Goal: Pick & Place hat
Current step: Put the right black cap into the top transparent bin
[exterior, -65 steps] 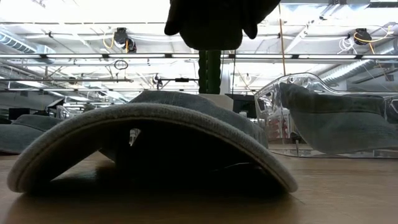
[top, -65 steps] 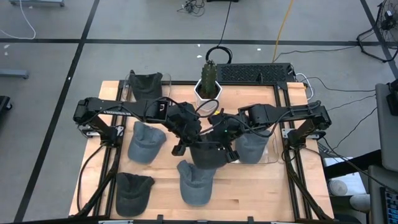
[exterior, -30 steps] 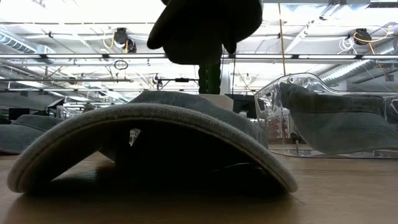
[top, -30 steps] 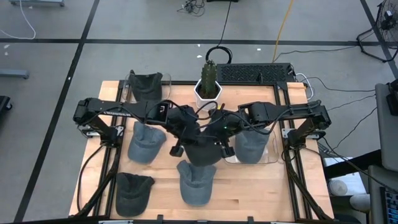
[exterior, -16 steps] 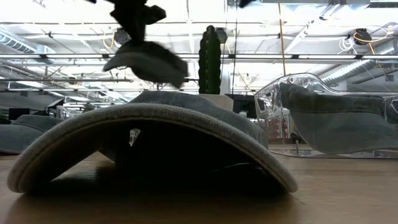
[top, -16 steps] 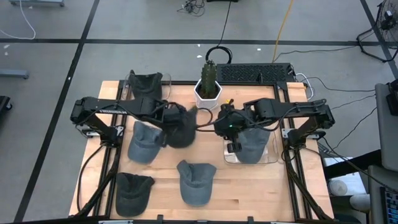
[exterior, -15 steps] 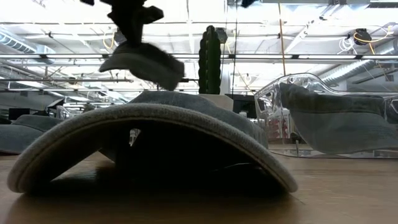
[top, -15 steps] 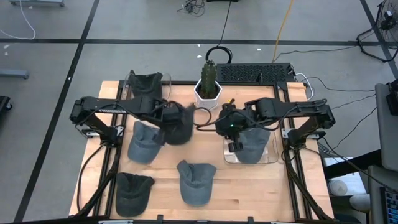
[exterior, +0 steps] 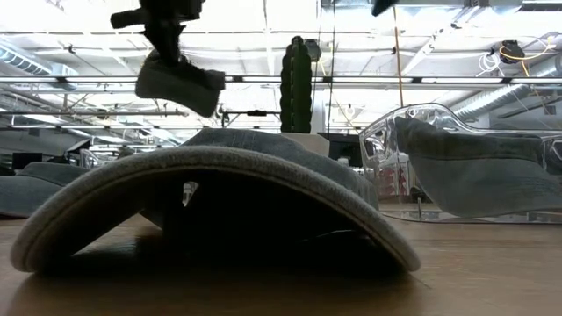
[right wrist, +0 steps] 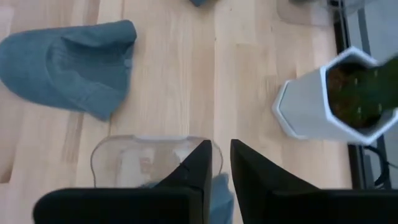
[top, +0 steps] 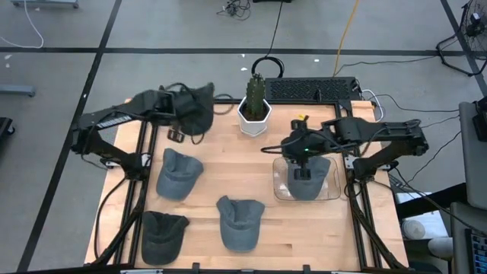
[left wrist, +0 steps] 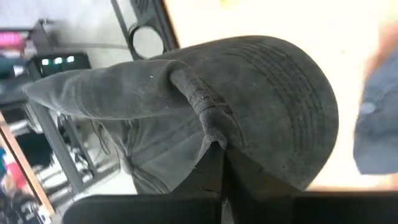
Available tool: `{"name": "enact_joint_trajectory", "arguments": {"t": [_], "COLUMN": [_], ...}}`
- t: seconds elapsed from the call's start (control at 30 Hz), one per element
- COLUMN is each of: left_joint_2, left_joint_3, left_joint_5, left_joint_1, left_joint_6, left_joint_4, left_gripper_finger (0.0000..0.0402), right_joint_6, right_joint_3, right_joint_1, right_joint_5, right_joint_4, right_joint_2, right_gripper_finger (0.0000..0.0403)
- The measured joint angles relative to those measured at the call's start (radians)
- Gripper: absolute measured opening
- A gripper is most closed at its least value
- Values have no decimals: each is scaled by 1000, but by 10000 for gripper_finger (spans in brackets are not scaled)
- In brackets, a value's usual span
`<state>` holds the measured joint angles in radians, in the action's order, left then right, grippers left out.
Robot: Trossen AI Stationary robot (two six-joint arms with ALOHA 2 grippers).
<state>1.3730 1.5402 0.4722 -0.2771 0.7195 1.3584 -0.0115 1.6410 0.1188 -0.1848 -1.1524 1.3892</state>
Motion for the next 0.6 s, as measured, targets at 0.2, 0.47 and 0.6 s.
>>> {"name": "enact_joint_trajectory", "arguments": {"t": [0.2,0.47,0.6], "left_joint_2": [-82,-178,-207], "left_joint_3": [-77,-256,-375], "left_joint_5": [37,-22,-38], "left_joint_1": [-98,-208,-255], "left_joint_6": [58,224,274], "left_joint_4": [-31,-229,-358], "left_gripper_finger": [2,2,2], "right_joint_6": [-63,-88,-150], "right_joint_3": [-172,-340,-384], "right_joint_1": [0,0,0], "right_joint_5": [1,-137,-261], "right_joint_4": [66,130,155], "right_joint_2": [-171,-359,-412], "right_gripper_finger": [45,45,45]}}
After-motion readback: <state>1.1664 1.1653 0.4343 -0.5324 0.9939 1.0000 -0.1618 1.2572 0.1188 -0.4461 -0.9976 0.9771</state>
